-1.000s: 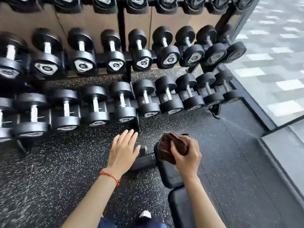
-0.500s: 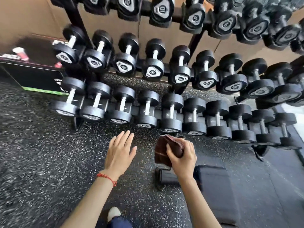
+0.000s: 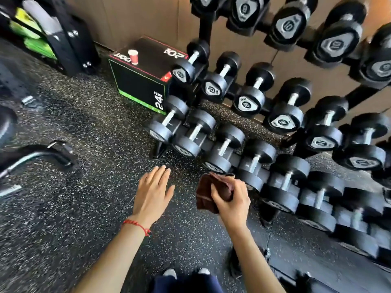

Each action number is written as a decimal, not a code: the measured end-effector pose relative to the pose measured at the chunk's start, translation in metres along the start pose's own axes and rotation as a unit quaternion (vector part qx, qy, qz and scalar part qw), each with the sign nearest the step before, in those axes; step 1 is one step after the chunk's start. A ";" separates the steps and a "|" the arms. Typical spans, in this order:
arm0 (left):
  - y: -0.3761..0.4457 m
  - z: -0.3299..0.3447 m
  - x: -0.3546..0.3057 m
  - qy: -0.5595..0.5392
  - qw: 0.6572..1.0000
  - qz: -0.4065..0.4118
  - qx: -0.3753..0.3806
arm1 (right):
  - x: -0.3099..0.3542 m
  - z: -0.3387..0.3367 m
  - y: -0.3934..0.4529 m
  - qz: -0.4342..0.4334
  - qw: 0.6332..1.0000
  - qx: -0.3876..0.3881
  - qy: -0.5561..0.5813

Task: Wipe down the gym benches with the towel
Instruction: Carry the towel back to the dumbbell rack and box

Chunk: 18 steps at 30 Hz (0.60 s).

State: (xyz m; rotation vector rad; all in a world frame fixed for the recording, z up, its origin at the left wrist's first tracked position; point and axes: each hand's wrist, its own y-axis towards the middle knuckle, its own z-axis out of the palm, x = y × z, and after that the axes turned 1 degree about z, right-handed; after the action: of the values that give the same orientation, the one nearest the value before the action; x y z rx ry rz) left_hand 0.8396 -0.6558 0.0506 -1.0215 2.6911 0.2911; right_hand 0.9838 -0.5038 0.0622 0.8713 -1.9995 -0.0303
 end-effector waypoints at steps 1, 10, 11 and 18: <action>0.002 -0.003 0.010 0.001 1.000 -0.016 -0.003 | 0.005 0.012 0.006 -0.010 1.000 0.013 0.006; 0.034 -0.015 0.093 0.029 0.989 -0.144 -0.013 | 0.035 0.126 0.076 -0.089 0.987 0.119 0.067; 0.042 -0.016 0.101 0.034 0.987 -0.158 -0.016 | 0.038 0.140 0.085 -0.094 0.984 0.131 0.075; 0.112 -0.030 0.144 0.045 0.972 -0.231 -0.017 | 0.062 0.220 0.169 -0.152 0.961 0.202 0.109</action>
State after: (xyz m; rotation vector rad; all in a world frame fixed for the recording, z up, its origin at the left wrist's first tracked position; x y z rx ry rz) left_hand 0.6553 -0.6709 0.0471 -1.6595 2.4307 0.2034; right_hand 0.7019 -0.4811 0.0408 1.3758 -1.6749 0.2985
